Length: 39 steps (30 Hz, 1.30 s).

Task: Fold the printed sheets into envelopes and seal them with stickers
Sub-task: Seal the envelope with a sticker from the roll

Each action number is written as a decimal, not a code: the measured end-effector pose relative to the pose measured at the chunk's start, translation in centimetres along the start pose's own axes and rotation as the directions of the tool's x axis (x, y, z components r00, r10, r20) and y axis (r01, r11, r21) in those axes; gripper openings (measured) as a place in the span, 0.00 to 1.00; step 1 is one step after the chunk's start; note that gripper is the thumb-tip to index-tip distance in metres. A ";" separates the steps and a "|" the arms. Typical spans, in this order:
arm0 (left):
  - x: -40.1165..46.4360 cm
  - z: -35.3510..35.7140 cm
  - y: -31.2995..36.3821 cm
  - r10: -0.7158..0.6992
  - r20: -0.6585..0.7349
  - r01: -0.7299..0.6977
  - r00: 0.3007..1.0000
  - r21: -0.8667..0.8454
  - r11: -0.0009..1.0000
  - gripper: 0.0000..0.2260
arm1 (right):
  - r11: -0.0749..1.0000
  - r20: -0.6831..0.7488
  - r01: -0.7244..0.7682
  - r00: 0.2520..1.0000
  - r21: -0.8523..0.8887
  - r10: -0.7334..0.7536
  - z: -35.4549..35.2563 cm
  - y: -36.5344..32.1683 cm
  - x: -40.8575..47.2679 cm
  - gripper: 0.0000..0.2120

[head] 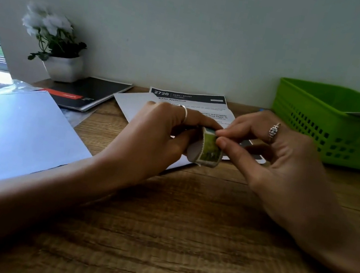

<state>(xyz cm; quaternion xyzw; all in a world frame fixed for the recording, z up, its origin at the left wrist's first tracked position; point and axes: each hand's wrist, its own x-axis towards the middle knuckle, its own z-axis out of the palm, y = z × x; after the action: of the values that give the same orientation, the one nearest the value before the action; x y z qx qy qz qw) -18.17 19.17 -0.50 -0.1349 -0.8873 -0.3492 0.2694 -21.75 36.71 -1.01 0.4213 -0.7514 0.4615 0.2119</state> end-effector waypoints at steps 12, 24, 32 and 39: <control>0.1 0.1 -0.1 -0.107 0.031 0.110 0.994 -0.139 0.984 0.13 | 0.999 0.016 0.015 1.000 0.028 -0.015 -0.3 -0.2 0.0 0.02; 0.4 -0.4 0.6 -0.307 0.182 0.349 0.934 -0.284 0.893 0.10 | 0.998 0.050 -0.005 0.999 0.063 0.002 -0.5 -0.1 0.4 0.03; 0.5 -0.8 0.5 -0.401 0.235 0.462 0.886 -0.351 0.815 0.10 | 0.994 0.093 -0.011 0.996 0.111 0.000 -0.7 -0.6 0.1 0.04; 0.7 -0.9 0.9 -0.494 0.274 0.565 0.825 -0.393 0.725 0.10 | 0.988 0.118 -0.036 0.993 0.153 0.018 -0.6 -0.3 0.1 0.03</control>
<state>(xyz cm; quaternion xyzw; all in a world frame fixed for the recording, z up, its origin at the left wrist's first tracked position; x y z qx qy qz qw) -18.04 19.21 0.98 0.0394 -0.7980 -0.5992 0.0512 -21.62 37.14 -0.45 0.4524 -0.7301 0.4959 0.1280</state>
